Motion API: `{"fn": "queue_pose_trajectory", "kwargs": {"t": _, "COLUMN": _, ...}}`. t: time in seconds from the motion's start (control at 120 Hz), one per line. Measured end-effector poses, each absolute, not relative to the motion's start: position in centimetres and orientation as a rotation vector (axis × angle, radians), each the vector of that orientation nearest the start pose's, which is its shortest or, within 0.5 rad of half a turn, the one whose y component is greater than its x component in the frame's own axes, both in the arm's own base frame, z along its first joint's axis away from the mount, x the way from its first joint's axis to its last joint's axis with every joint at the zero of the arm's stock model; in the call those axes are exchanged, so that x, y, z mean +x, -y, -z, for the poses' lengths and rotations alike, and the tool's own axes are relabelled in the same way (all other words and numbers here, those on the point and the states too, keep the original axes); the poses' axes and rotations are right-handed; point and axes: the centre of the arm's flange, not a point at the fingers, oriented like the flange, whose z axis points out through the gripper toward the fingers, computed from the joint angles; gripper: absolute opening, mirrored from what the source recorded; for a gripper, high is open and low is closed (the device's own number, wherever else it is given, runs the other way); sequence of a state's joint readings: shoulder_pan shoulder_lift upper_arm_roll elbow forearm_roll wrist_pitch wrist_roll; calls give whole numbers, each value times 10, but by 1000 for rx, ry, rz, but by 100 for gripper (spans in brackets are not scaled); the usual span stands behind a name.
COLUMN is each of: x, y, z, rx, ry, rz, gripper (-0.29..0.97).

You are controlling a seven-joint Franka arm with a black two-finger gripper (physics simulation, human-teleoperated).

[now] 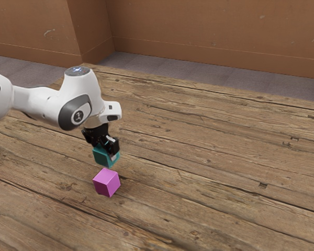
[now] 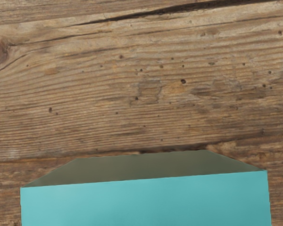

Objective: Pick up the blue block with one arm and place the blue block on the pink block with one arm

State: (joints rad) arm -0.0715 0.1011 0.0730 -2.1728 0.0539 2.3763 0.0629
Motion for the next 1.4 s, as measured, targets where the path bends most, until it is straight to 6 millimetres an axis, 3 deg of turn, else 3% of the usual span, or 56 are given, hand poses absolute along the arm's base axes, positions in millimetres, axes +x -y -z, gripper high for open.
{"fn": "queue_pose_trajectory", "kwargs": {"t": 0.092, "x": 549, "y": -5, "z": -361, "rx": -3091, "ry": -115, "rz": 110, "gripper": 31}}
{"fn": "queue_pose_trajectory", "kwargs": {"t": 0.167, "x": 542, "y": -8, "z": -355, "rx": -3097, "ry": -89, "rz": 50, "gripper": 31}}
{"fn": "queue_pose_trajectory", "kwargs": {"t": 0.275, "x": 539, "y": -6, "z": -341, "rx": -3098, "ry": -78, "rz": -15, "gripper": 31}}
{"fn": "queue_pose_trajectory", "kwargs": {"t": 0.467, "x": 537, "y": 0, "z": -337, "rx": -3131, "ry": -40, "rz": -49, "gripper": 30}}
{"fn": "queue_pose_trajectory", "kwargs": {"t": 0.625, "x": 535, "y": 0, "z": -336, "rx": -3162, "ry": -30, "rz": -44, "gripper": 30}}
{"fn": "queue_pose_trajectory", "kwargs": {"t": 1.017, "x": 523, "y": 1, "z": -335, "rx": -3148, "ry": -189, "rz": 64, "gripper": 31}}
{"fn": "queue_pose_trajectory", "kwargs": {"t": 1.4, "x": 525, "y": 3, "z": -335, "rx": -3148, "ry": -223, "rz": 120, "gripper": 31}}
